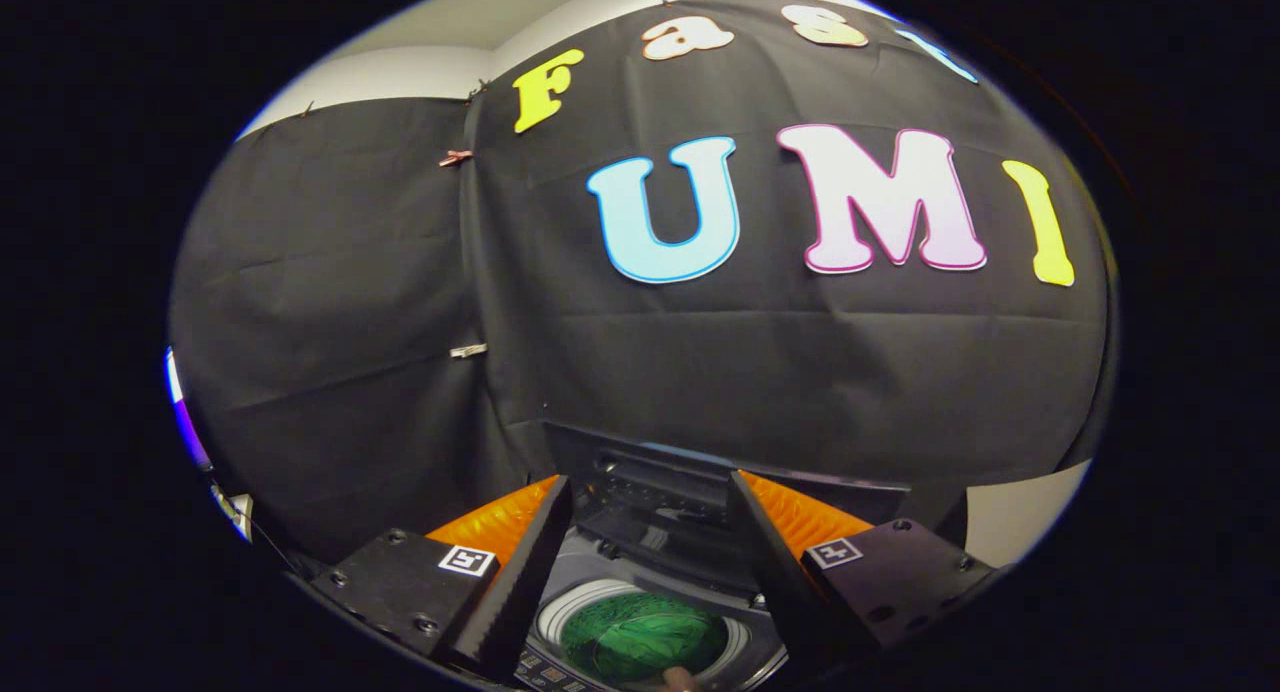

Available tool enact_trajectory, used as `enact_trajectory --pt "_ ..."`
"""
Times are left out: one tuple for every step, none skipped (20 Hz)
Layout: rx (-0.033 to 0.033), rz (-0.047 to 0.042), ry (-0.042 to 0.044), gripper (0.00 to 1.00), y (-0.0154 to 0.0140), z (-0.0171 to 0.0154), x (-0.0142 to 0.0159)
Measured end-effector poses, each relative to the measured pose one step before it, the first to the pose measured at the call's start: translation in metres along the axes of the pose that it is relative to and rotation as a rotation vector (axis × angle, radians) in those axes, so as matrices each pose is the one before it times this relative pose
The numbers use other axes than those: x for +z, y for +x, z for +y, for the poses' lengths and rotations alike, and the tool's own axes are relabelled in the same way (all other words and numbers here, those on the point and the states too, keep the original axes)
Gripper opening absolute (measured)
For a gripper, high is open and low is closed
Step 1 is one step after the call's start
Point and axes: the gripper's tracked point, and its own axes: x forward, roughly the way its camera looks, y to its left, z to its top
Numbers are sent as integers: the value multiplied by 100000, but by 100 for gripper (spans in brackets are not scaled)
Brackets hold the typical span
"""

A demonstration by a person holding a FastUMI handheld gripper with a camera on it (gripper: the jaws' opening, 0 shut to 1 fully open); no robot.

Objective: Put the clothes into the washing machine and then close the washing machine lid.

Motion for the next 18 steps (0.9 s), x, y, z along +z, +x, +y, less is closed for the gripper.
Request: enact_trajectory --pt "-3400 -1507 570 97 319 -873 156" --pt "-3293 -1715 619 97 500 -962 430" --pt "-3343 -1989 520 97 316 -866 512" --pt "-3905 -2221 211 97 289 -948 518" --pt "-3993 -1841 458 97 426 -895 242" --pt "-3532 -280 731 98 87 -756 -106" --pt "-2823 452 1154 98 221 -791 -126" --pt "-3006 473 1342 98 407 -764 -46" --pt "-3227 225 1127 98 345 -819 -45" --pt "-2768 -52 698 98 421 -671 81" --pt "-2134 623 -36 98 458 -466 -119" --pt "-1749 717 -276 98 292 -537 -350" --pt "-1622 980 -221 98 326 -501 -384" --pt "-1622 1072 54 98 324 -374 -143" --pt "-1211 1109 158 99 407 -256 -298" --pt "-927 1155 0 98 337 -126 -260" --pt "-915 1946 -581 98 348 -211 -514" --pt "-487 -700 -1581 99 -32 50 90"
